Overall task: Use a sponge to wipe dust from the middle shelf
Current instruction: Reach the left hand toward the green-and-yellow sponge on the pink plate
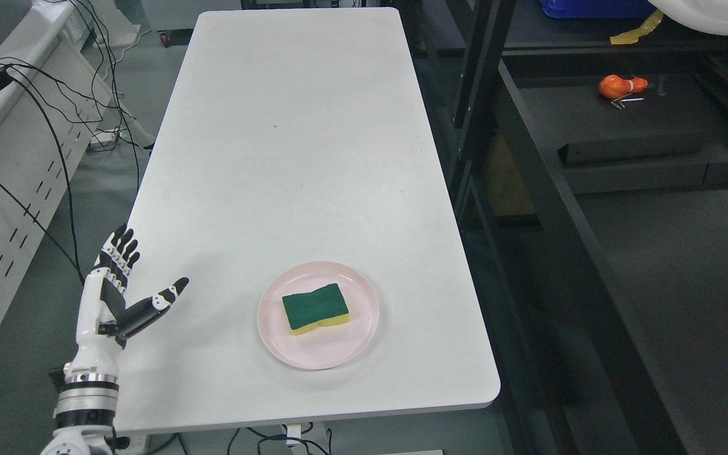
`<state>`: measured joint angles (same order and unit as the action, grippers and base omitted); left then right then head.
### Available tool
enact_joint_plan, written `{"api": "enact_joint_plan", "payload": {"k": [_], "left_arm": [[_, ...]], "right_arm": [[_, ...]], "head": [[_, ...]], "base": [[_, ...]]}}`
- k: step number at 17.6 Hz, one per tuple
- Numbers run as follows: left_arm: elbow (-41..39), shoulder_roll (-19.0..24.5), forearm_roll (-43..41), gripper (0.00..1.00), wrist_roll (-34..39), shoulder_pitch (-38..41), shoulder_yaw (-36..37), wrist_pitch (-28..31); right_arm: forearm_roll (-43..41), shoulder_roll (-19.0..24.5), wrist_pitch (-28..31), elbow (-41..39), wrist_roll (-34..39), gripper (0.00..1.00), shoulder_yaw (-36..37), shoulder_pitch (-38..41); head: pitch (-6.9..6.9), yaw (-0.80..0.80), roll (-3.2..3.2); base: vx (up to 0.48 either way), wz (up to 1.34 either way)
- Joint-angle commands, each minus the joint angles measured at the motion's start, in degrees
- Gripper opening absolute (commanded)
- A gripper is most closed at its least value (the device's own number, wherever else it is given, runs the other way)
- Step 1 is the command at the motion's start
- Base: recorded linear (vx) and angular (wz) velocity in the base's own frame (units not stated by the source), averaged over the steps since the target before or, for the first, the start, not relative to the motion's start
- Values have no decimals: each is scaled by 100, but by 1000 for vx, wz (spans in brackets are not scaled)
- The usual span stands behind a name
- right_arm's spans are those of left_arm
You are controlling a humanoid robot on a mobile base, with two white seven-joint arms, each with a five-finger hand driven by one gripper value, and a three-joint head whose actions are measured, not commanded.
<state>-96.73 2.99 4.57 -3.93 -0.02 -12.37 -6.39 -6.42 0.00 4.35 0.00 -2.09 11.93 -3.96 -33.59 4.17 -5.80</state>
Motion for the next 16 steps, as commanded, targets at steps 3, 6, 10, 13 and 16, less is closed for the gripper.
{"api": "enact_joint_plan", "payload": {"k": [3,6,10,13,16], "left_arm": [[22,79,0,99,-2,3,-205,6],[84,131,0,99,-220,-129,-170,-273],[242,551,-734,99,-1179,-278,119,-1073],[286,1272,-1913,98,-1434,-603,603,-1706],[269,2028,-2932,98,-2091,-980,936,-2424]], "right_arm": [[0,-100,4,-100,-2,100,2,0],[0,-100,4,-100,-2,100,2,0],[0,-100,4,-100,-2,100,2,0],[0,-100,4,-100,-2,100,2,0],[0,-100,4,-100,-2,100,2,0]], "head": [[0,0,0],[0,0,0],[0,0,0],[0,0,0],[0,0,0]], "base": [[0,0],[0,0],[0,0],[0,0],[0,0]]}}
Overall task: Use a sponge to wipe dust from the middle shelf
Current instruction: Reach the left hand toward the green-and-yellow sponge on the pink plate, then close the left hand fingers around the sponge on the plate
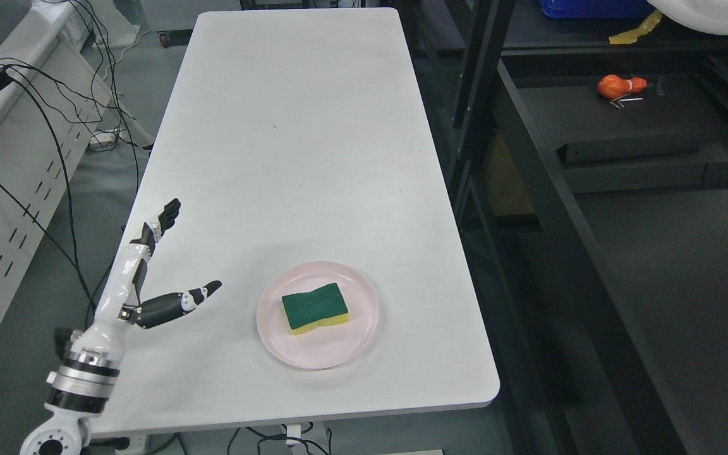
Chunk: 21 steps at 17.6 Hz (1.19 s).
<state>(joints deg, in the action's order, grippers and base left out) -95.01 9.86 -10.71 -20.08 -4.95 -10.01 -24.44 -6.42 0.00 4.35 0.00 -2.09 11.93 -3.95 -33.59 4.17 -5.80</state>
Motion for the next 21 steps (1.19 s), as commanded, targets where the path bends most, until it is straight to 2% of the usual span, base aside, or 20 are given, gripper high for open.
{"api": "enact_joint_plan", "payload": {"k": [1,4,6,9,11,14,17,21], "left_arm": [[71,1543,-1738,97,-793,-638,954,-1024],[27,1782,-2215,95,-1804,-1024,1422,-1493],[27,1739,-2469,95,-2104,-1367,1641,-1555],[35,1773,-2891,95,-2141,-1781,2387,-1590],[70,1782,-3225,95,-2150,-2114,2600,-1582],[368,1520,-3551,94,-2158,-2537,3073,-1581],[510,1317,-3665,88,-2158,-2564,3531,-1581],[738,1045,-3859,86,-2150,-2546,3751,-1581]], "right_arm": [[0,-100,4,-100,-2,100,2,0],[0,-100,4,-100,-2,100,2,0],[0,-100,4,-100,-2,100,-7,0],[0,-100,4,-100,-2,100,2,0],[0,-100,4,-100,-2,100,2,0],[0,-100,4,-100,-2,100,2,0],[0,-100,4,-100,-2,100,2,0],[0,-100,4,-100,-2,100,-7,0]], "head": [[0,0,0],[0,0,0],[0,0,0],[0,0,0],[0,0,0],[0,0,0],[0,0,0],[0,0,0]], "base": [[0,0],[0,0],[0,0],[0,0],[0,0],[0,0],[0,0],[0,0]]}}
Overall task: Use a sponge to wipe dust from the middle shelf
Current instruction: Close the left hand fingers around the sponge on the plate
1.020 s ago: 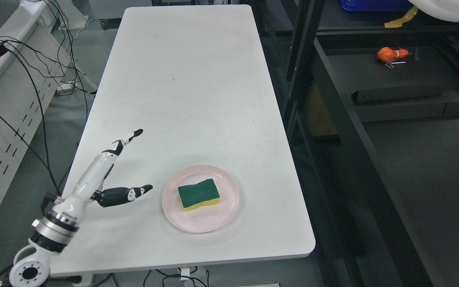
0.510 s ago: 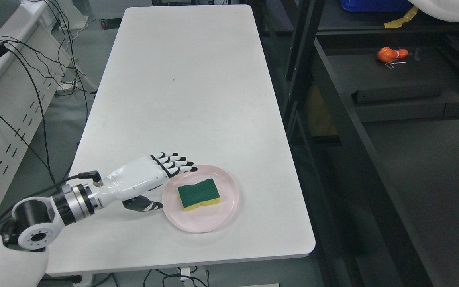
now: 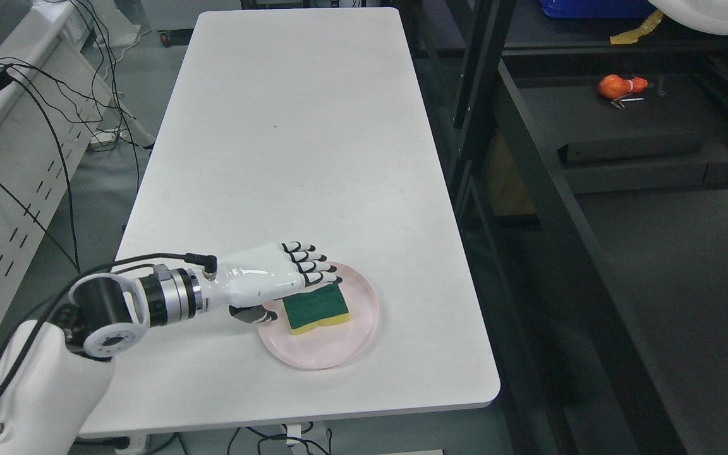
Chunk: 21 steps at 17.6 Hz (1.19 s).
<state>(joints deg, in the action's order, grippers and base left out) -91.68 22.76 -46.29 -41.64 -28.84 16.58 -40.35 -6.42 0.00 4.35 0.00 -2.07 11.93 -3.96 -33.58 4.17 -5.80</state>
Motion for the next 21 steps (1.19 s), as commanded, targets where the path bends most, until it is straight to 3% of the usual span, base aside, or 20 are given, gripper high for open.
{"api": "enact_joint_plan", "payload": {"k": [1,8,12,14,17,21], "left_arm": [[414,-289,-302,85,16,-157,1110,9],[440,-307,-267,68,7,-78,987,9],[378,-455,-127,46,7,80,129,-279],[378,-631,337,29,-2,290,-364,-465],[378,-676,1101,11,7,441,-813,-465],[405,-1044,2489,2,16,450,-1586,-465]], "right_arm": [[0,-100,5,-100,-4,100,-7,0],[0,-100,5,-100,-4,100,2,0],[0,-100,5,-100,-4,100,-7,0],[0,-100,5,-100,-4,100,2,0],[0,-100,5,-100,-4,100,2,0],[0,-100,5,-100,-4,100,2,0]], "head": [[0,0,0],[0,0,0],[0,0,0],[0,0,0],[0,0,0],[0,0,0]], "base": [[0,0],[0,0],[0,0],[0,0],[0,0],[0,0]]}}
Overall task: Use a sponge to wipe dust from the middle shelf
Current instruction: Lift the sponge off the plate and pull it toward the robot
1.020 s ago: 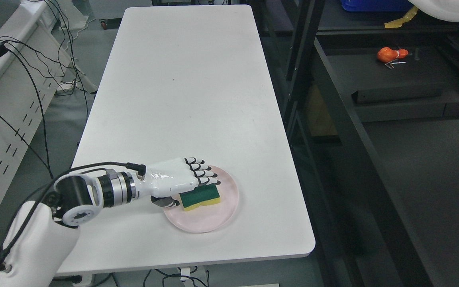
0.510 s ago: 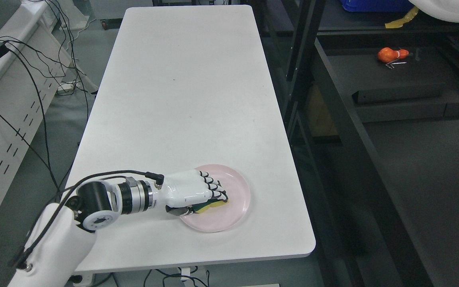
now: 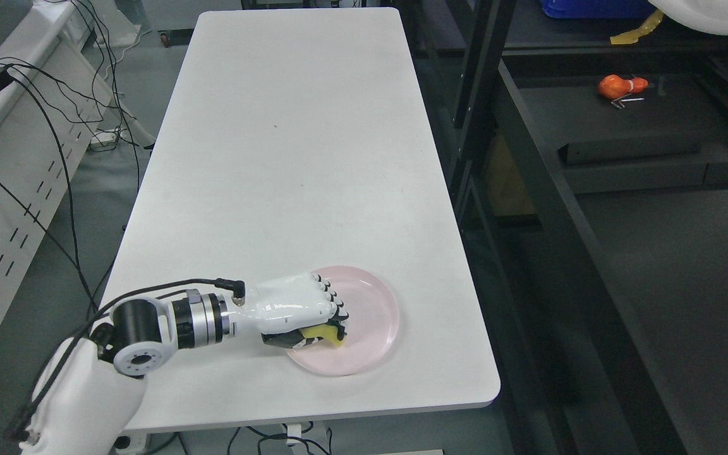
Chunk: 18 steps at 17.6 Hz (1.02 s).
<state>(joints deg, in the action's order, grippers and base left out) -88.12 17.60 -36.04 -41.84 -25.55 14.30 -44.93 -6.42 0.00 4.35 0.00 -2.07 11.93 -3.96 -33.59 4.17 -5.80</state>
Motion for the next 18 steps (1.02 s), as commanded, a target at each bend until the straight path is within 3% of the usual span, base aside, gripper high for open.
{"api": "enact_joint_plan", "payload": {"k": [1,5,7,9,13,18], "left_arm": [[84,-721,1895,1,36,120,-1586,-7],[110,-1600,3617,1,132,418,-2220,677],[110,-1660,4313,1,421,698,-2344,1055],[102,-1660,4876,2,1218,980,-2187,1459],[23,-1660,5142,2,2757,1280,-1756,2224],[-434,-1660,5247,1,3341,1569,-1570,2603]], "right_arm": [[0,-100,4,-100,-4,100,2,0],[0,-100,4,-100,-4,100,2,0],[0,-100,4,-100,-4,100,-7,0],[0,-100,4,-100,-4,100,2,0],[0,-100,4,-100,-4,100,2,0],[0,-100,4,-100,-4,100,2,0]], "head": [[0,0,0],[0,0,0],[0,0,0],[0,0,0],[0,0,0],[0,0,0]], "base": [[0,0],[0,0],[0,0],[0,0],[0,0],[0,0]]}}
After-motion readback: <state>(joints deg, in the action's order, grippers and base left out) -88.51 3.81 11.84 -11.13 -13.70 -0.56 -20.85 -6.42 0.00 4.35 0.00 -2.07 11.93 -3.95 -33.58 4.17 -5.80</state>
